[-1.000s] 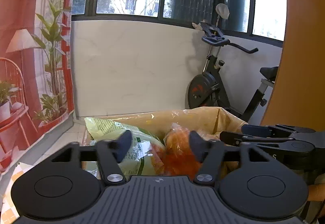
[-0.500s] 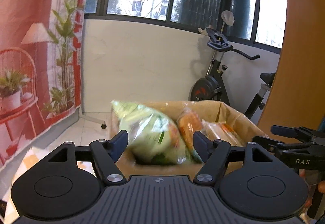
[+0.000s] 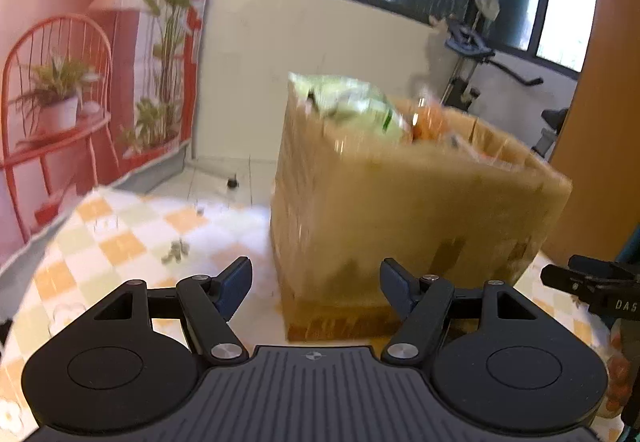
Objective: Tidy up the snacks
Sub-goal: 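Move both tools back down to the snacks beside the box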
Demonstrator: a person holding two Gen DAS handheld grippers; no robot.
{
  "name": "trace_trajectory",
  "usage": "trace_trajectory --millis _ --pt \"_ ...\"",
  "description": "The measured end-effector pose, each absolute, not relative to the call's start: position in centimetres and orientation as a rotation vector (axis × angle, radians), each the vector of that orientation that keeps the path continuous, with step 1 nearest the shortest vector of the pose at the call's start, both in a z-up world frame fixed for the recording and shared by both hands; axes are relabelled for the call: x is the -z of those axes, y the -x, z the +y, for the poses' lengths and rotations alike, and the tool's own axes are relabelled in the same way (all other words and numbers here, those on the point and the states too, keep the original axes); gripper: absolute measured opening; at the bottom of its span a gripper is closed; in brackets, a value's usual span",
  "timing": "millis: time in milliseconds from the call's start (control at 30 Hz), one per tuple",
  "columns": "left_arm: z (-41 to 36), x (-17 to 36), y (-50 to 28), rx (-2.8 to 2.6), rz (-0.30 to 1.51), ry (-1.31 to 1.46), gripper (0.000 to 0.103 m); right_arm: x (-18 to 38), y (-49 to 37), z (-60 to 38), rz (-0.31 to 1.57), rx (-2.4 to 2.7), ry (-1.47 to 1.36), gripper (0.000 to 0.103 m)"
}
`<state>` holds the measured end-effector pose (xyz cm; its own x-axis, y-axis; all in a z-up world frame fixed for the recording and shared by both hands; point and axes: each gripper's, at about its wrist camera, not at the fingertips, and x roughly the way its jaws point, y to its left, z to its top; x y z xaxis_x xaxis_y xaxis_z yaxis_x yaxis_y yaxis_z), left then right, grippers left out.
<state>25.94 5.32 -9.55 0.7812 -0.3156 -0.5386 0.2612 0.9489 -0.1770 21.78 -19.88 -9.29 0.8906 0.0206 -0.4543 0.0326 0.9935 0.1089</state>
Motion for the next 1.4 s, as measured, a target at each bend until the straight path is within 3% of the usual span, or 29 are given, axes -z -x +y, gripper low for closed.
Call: trace_trajectory --millis 233,400,833,967,1400 --pt "4.8 11.9 -25.8 0.316 0.647 0.092 0.073 13.5 -22.4 -19.1 0.569 -0.053 -0.098 0.092" --pt "4.5 13.5 -25.5 0.309 0.688 0.104 0.073 16.4 -24.2 -18.4 0.675 -0.118 -0.105 0.064" --pt "4.3 16.1 -24.1 0.278 0.757 0.124 0.072 19.9 -27.7 -18.2 0.76 -0.101 -0.163 0.062" --pt "3.8 16.8 -23.4 0.281 0.779 0.121 0.071 20.4 -26.1 -18.4 0.748 -0.099 -0.176 0.052" --pt "0.8 18.6 -21.4 0.289 0.813 0.062 0.071 21.4 -19.9 -17.5 0.642 -0.042 -0.087 0.049"
